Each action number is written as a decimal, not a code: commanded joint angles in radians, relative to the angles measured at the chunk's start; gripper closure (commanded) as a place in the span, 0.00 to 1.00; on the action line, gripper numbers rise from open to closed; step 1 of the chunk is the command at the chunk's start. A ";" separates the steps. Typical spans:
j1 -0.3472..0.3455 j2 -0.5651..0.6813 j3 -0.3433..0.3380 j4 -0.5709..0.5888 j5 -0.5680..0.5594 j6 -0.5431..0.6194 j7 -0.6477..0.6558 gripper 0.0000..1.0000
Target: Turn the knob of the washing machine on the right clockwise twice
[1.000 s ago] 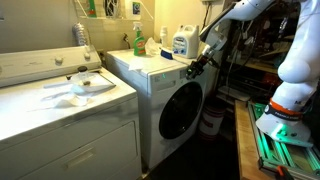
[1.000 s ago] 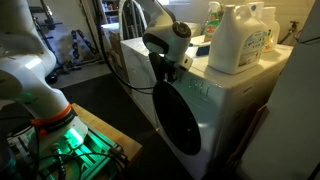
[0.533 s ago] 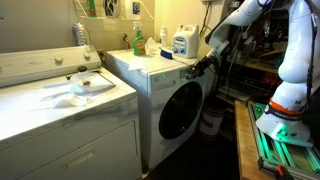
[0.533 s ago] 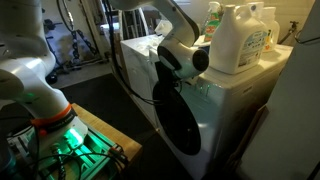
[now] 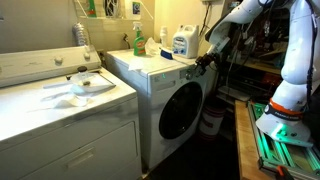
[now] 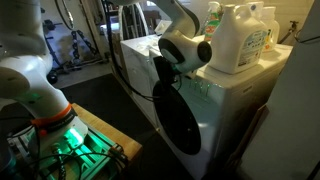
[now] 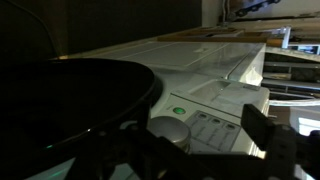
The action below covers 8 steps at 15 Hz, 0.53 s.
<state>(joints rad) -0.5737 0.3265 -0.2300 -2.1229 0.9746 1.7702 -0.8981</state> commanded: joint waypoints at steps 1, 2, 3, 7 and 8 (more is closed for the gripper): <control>0.157 -0.233 -0.038 -0.203 -0.048 0.243 0.101 0.00; 0.192 -0.289 -0.030 -0.250 -0.063 0.321 0.134 0.00; 0.223 -0.340 -0.019 -0.292 -0.083 0.397 0.172 0.00; 0.319 -0.520 0.037 -0.467 -0.191 0.716 0.323 0.00; 0.331 -0.556 0.052 -0.503 -0.240 0.785 0.368 0.00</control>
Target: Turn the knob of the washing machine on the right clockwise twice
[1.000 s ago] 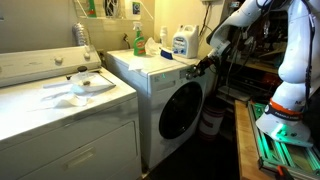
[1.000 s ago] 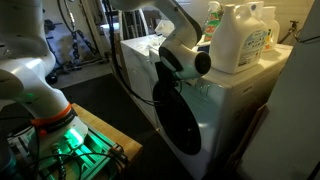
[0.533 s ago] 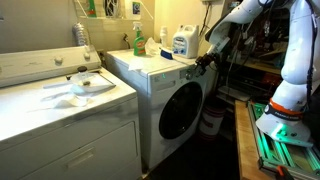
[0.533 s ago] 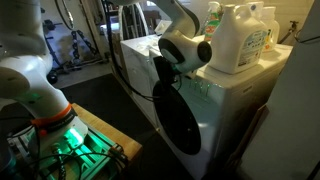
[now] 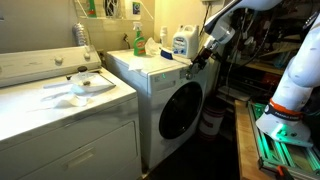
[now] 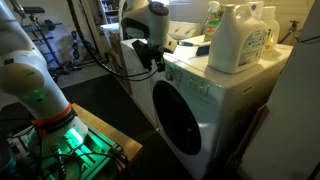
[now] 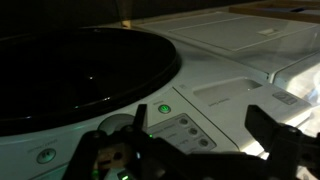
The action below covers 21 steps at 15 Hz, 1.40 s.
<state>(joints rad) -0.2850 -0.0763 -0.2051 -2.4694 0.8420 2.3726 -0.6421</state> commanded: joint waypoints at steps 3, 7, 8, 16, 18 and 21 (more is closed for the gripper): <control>0.062 -0.215 0.084 -0.248 -0.326 0.370 0.310 0.00; -0.136 -0.187 0.331 -0.308 -0.660 0.546 0.594 0.00; -0.229 -0.175 0.419 -0.315 -0.741 0.570 0.657 0.00; -0.343 -0.212 0.450 -0.271 -1.027 0.475 0.823 0.00; -0.358 -0.206 0.470 -0.265 -1.144 0.438 0.856 0.00; -0.466 -0.194 0.589 -0.256 -1.322 0.437 0.907 0.00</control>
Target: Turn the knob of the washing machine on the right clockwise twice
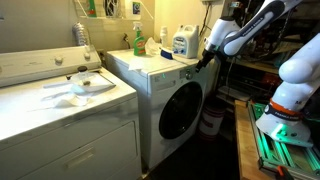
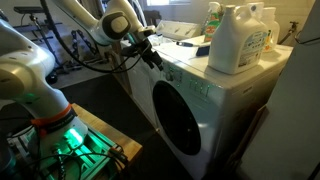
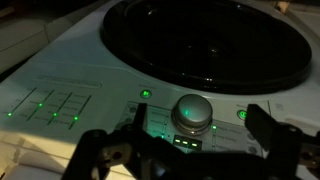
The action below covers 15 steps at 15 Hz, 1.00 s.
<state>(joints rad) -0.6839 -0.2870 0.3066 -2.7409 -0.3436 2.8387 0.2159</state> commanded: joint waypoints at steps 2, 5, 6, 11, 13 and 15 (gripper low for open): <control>-0.128 0.019 0.152 0.032 -0.263 -0.053 0.132 0.00; -0.183 0.042 0.238 0.068 -0.408 -0.096 0.237 0.00; -0.199 0.055 0.264 0.084 -0.450 -0.111 0.276 0.00; -0.257 0.166 0.359 0.173 -0.620 -0.184 0.487 0.00; -0.268 0.225 0.376 0.210 -0.669 -0.228 0.562 0.00; -0.269 0.287 0.379 0.245 -0.716 -0.271 0.619 0.00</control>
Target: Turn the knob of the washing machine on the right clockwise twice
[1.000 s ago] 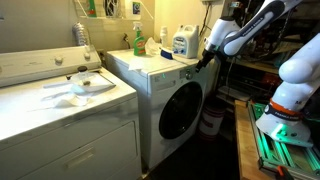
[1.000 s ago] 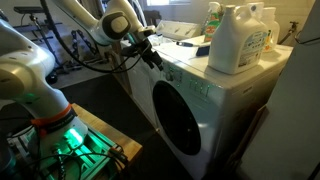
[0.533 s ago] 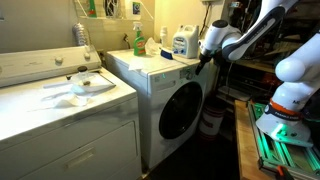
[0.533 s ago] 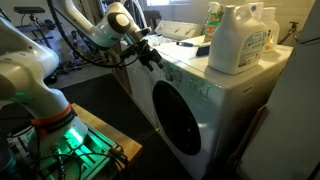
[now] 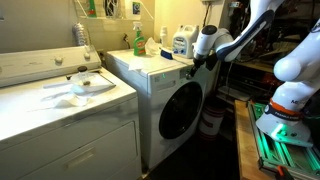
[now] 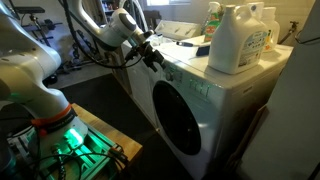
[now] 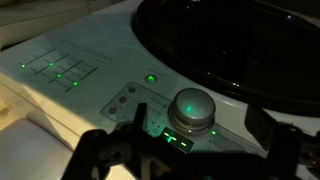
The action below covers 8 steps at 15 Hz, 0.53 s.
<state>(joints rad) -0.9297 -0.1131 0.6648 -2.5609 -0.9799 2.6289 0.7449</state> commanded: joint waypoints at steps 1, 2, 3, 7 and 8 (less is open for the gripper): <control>-0.022 0.143 0.017 0.081 -0.111 -0.072 0.114 0.00; -0.016 0.171 0.013 0.097 -0.129 -0.090 0.129 0.00; -0.010 0.198 0.008 0.112 -0.147 -0.103 0.141 0.00; 0.301 0.267 -0.314 0.163 -0.166 -0.095 0.146 0.00; 0.376 0.280 -0.393 0.178 -0.158 -0.088 0.140 0.00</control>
<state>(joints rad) -0.7458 0.1060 0.4678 -2.4330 -1.1097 2.5422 0.8612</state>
